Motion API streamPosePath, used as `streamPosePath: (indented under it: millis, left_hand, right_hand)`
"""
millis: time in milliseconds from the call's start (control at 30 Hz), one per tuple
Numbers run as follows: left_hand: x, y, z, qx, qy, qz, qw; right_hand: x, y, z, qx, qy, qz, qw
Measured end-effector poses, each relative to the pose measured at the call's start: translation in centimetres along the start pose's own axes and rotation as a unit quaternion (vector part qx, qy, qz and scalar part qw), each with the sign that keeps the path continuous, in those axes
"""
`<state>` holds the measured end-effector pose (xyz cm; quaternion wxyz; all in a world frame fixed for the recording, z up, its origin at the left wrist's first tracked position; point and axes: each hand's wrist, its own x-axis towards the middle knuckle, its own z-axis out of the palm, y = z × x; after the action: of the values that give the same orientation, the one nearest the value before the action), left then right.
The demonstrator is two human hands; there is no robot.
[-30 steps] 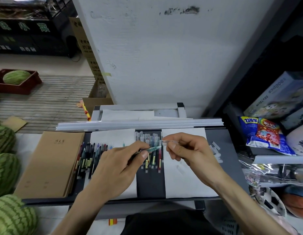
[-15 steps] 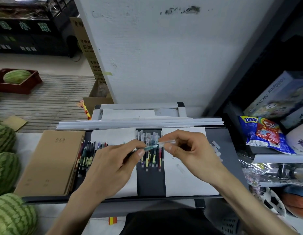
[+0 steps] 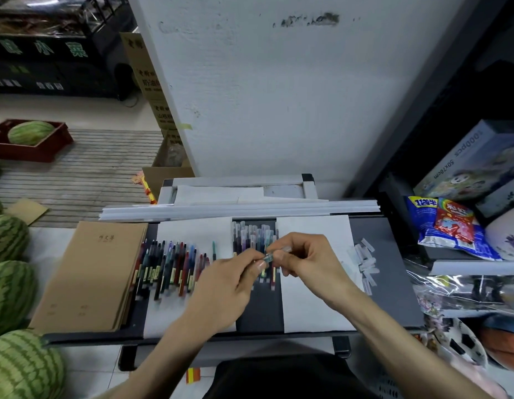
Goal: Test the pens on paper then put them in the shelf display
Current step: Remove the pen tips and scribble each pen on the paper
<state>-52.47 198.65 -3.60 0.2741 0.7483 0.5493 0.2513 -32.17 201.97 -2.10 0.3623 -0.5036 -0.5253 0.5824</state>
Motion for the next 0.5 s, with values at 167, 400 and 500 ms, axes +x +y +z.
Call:
streamPosePath:
  millis: [167, 400, 500]
  left_hand:
    - [1.5, -4.3, 3.8, -0.042, -0.034, -0.107, 0.993]
    - [5.3, -8.3, 5.6, -0.022, -0.007, -0.282, 0.959]
    - [7.4, -7.7, 6.2, 0.013, -0.035, -0.258, 0.965]
  right_hand:
    - [1.8, 5.1, -0.1, 0.053, 0.046, 0.135, 0.988]
    - [1.5, 10.7, -3.4, -0.439, 0.081, 0.137, 0.884]
    - [0.9, 12.2, -5.5, -0.530, 0.098, 0.142, 0.830]
